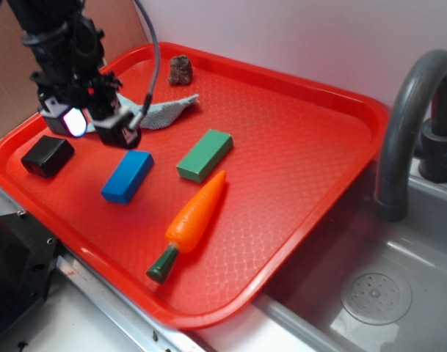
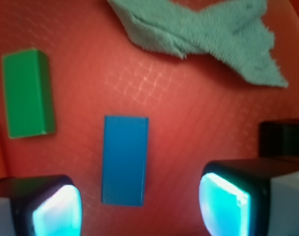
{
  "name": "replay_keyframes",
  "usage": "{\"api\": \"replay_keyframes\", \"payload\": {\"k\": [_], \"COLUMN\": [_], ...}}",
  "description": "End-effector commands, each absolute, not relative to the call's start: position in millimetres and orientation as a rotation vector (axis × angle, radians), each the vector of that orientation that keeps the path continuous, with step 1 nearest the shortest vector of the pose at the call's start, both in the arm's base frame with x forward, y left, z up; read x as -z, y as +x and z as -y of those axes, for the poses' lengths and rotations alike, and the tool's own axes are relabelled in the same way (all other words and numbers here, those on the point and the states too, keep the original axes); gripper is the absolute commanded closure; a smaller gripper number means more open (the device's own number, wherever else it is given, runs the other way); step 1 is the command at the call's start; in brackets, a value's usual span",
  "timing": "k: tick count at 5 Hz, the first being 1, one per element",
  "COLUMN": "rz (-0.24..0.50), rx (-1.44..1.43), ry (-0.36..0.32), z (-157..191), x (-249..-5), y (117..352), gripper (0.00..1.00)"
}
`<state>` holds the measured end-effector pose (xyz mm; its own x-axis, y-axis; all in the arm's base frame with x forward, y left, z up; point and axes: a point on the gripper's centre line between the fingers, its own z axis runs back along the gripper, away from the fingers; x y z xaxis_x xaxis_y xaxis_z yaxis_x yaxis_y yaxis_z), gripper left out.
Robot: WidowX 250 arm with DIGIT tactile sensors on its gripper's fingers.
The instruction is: Grab the blue block.
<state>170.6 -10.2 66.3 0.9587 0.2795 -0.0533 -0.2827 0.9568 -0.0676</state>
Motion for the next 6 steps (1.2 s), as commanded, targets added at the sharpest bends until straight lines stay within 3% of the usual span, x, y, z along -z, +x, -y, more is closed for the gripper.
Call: {"api": "replay_keyframes", "payload": {"k": [1,2,3,4,5,6], "rz": [-0.091,-0.098,-0.087,-0.089,-0.089,-0.053], "rx": [-0.295,-0.323,-0.349,-0.354,-0.340,-0.173], "ry": [-0.046,-0.054,-0.042,-0.038,-0.034,-0.013], "z": [23.6,26.1,26.3,27.8,26.4,24.2], "x": [-25.2,-14.9,-7.5,-6.6,-8.4,-35.7], "y": [169.8,165.4,159.5,157.8,158.9,174.7], "gripper": [0.00,0.00,0.30,1.00,1.00,1.00]}}
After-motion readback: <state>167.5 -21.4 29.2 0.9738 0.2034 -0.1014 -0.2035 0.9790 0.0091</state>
